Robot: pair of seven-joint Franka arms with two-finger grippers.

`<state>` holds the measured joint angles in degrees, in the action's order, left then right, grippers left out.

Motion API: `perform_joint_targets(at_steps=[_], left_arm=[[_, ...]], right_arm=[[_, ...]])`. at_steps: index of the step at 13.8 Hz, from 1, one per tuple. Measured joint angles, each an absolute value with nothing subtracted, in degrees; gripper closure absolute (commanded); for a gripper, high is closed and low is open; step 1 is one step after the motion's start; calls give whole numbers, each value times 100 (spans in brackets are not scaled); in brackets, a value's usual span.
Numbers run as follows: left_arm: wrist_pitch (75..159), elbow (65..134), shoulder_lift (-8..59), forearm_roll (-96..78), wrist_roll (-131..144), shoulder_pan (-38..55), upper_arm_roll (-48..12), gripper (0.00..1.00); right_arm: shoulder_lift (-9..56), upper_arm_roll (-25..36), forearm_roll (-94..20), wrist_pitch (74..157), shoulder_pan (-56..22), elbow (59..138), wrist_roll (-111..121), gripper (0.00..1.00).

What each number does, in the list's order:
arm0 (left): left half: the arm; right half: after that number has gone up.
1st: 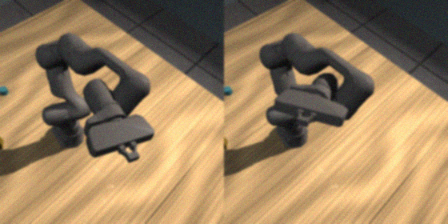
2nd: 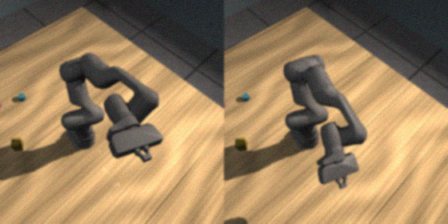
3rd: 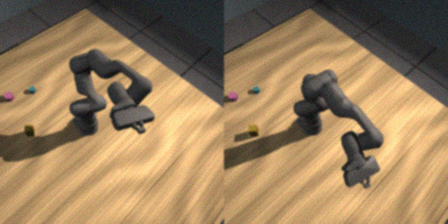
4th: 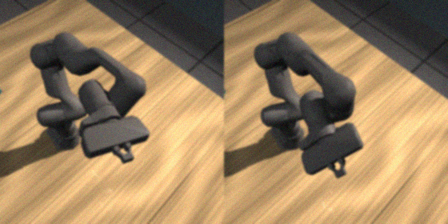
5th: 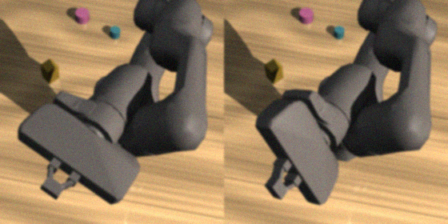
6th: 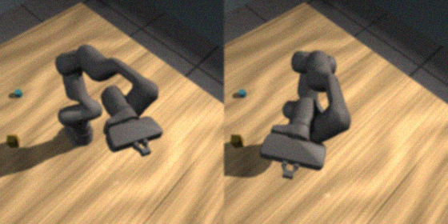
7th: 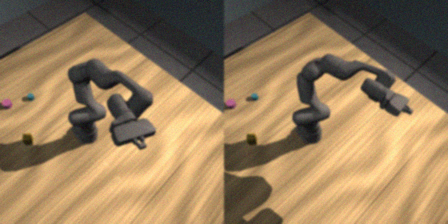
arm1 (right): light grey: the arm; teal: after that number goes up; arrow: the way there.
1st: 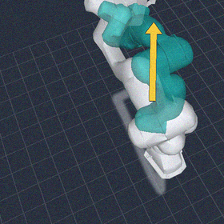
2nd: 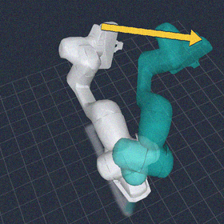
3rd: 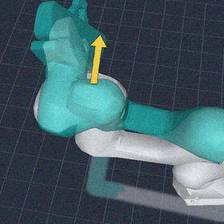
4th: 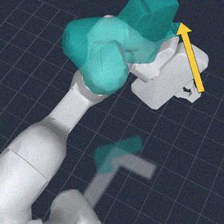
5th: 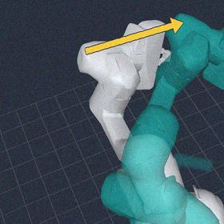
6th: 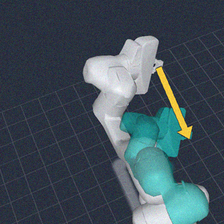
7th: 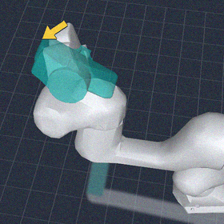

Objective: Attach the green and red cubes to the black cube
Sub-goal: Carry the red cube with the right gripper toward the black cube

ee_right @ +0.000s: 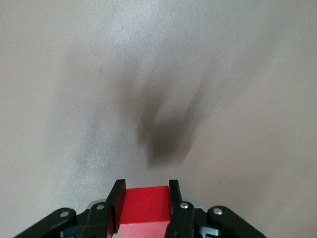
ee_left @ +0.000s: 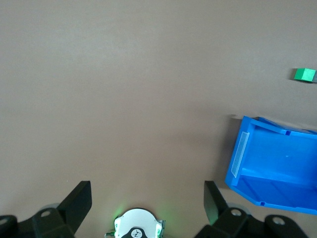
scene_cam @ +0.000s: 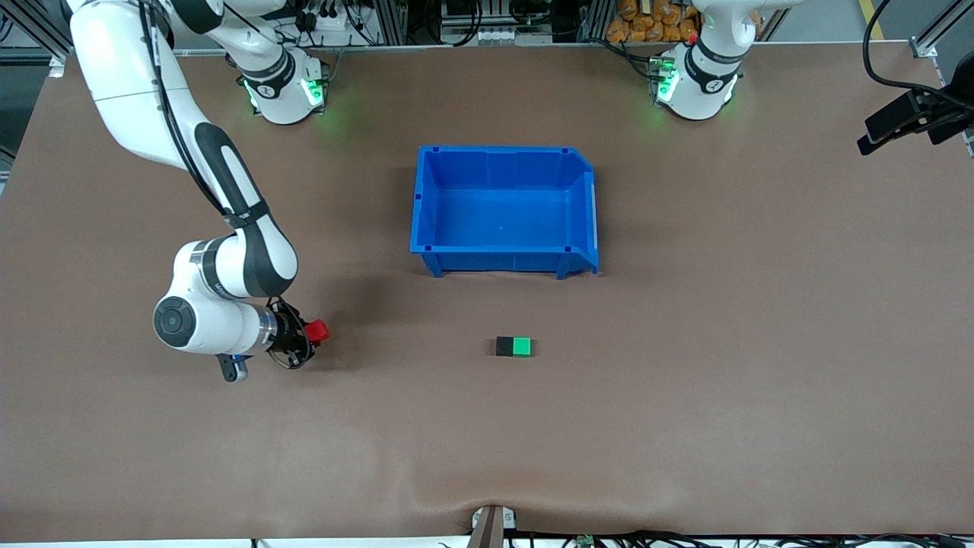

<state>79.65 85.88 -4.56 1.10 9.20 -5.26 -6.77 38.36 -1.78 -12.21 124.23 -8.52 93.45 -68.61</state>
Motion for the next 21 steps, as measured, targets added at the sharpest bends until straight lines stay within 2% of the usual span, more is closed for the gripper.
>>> perform_joint_targets(at_steps=[21], left_arm=[[8254,8917,-620,90,844,-529,-775,0]], right_arm=[[4236,-179,-1279,12435,-1394,8732,-8126,100]])
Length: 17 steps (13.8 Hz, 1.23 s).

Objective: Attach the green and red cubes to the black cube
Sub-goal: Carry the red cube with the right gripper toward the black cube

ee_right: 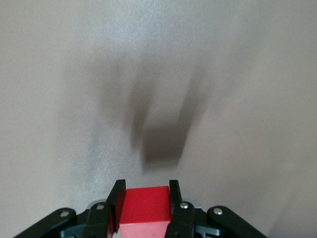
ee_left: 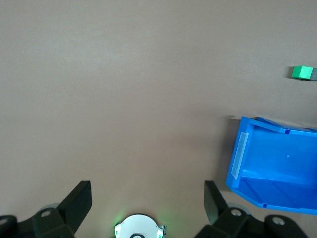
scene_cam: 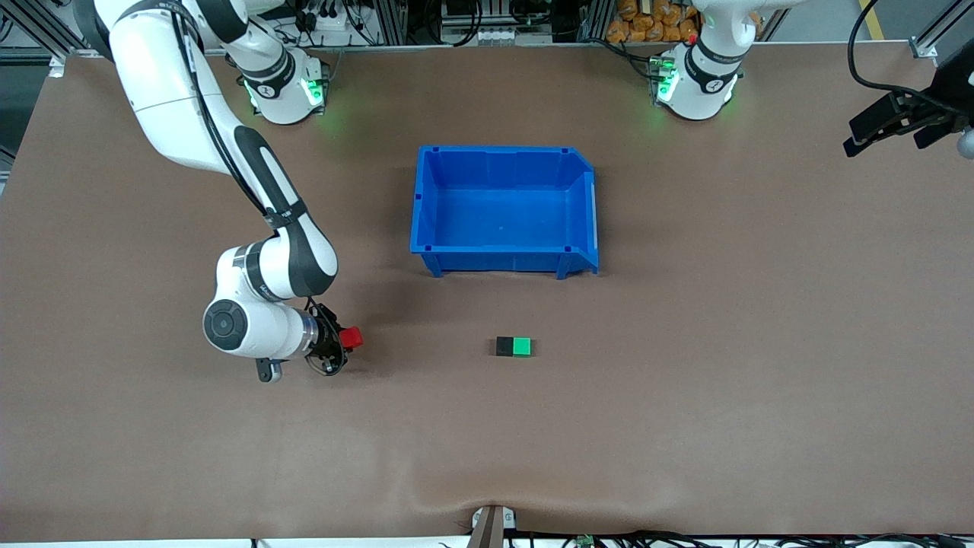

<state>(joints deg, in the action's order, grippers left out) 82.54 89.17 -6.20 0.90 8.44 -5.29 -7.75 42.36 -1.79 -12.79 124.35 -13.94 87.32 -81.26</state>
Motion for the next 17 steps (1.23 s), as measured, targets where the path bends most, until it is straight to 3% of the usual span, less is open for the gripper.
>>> perform_joint_targets(at_steps=[17], left_arm=[[8225,8946,-639,90,844,-540,-762,0]], right_arm=[[4619,-181,-1635,12446,-1823,8109,-9108,100]])
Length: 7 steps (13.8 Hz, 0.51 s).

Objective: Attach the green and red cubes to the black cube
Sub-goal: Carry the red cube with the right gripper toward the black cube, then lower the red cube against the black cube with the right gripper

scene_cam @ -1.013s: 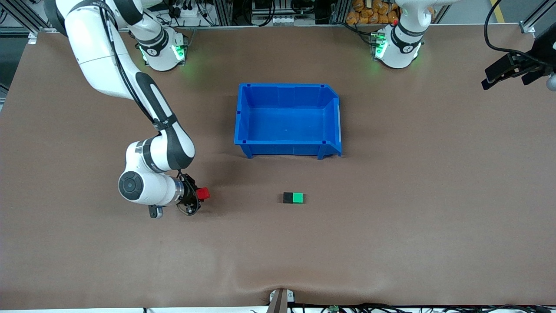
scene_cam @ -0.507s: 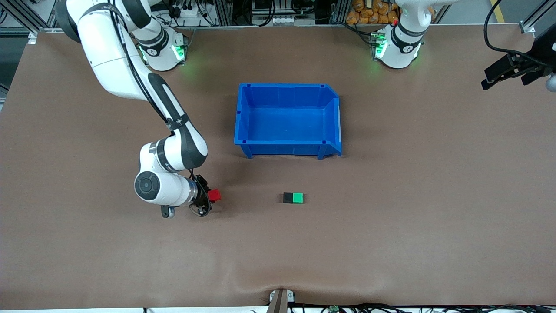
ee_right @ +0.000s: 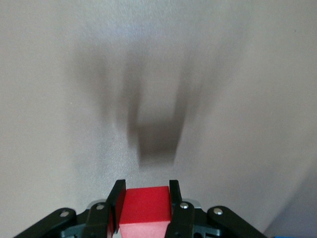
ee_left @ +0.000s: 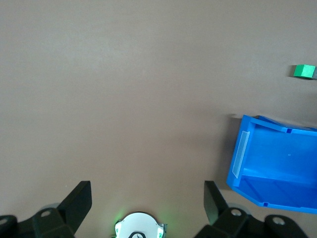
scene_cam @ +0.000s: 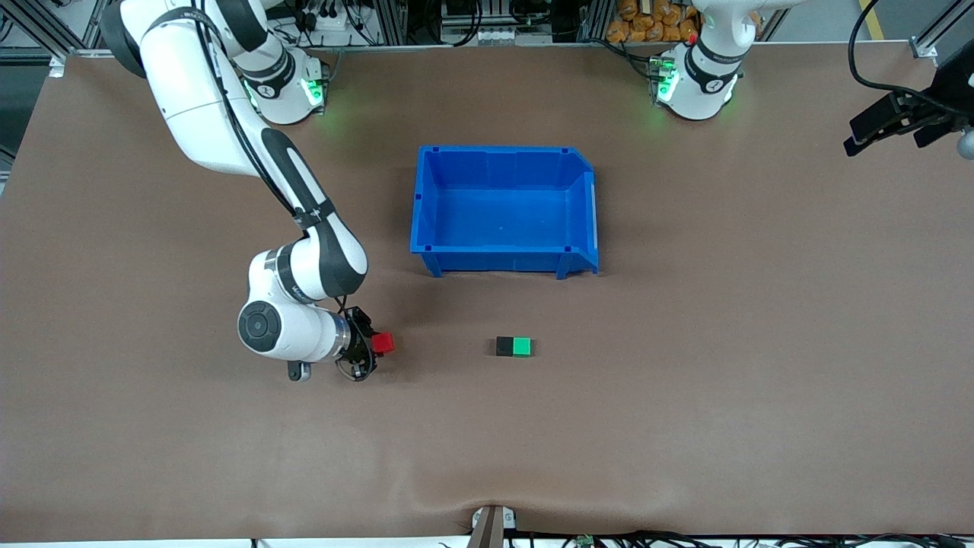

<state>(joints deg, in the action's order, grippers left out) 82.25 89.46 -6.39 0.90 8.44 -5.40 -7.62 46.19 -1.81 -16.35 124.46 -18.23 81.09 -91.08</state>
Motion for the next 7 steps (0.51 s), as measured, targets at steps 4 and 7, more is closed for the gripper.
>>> perform_joint_targets(at_steps=[4,7], left_arm=[[8225,8945,-642,90,844,-545,-732,0],[8225,8945,-642,90,844,-551,-723,0]], right_arm=[[4800,-181,-1661,12451,-1950,7833,-9424,100],[4888,-181,-1663,12453,-2005,7706,-9594,100]])
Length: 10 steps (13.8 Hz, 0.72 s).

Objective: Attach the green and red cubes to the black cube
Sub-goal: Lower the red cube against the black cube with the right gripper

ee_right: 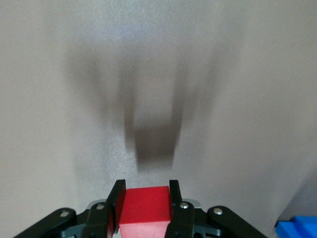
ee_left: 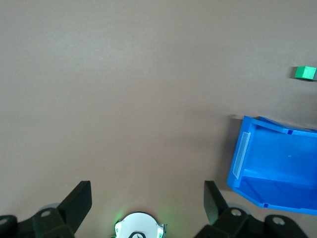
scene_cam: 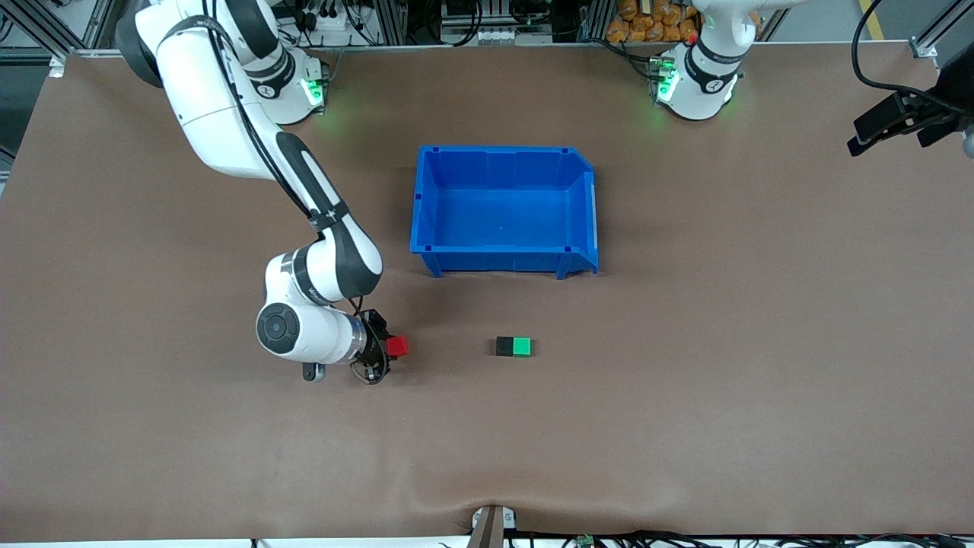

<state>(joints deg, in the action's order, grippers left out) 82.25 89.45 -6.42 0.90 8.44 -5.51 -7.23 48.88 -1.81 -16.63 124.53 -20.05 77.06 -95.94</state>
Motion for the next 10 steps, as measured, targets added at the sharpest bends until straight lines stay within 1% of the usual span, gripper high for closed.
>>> perform_joint_targets(at_steps=[10], left_arm=[[8225,8951,-642,90,844,-551,-729,0]], right_arm=[[5071,-182,-1826,12673,-2205,7538,-9978,100]])
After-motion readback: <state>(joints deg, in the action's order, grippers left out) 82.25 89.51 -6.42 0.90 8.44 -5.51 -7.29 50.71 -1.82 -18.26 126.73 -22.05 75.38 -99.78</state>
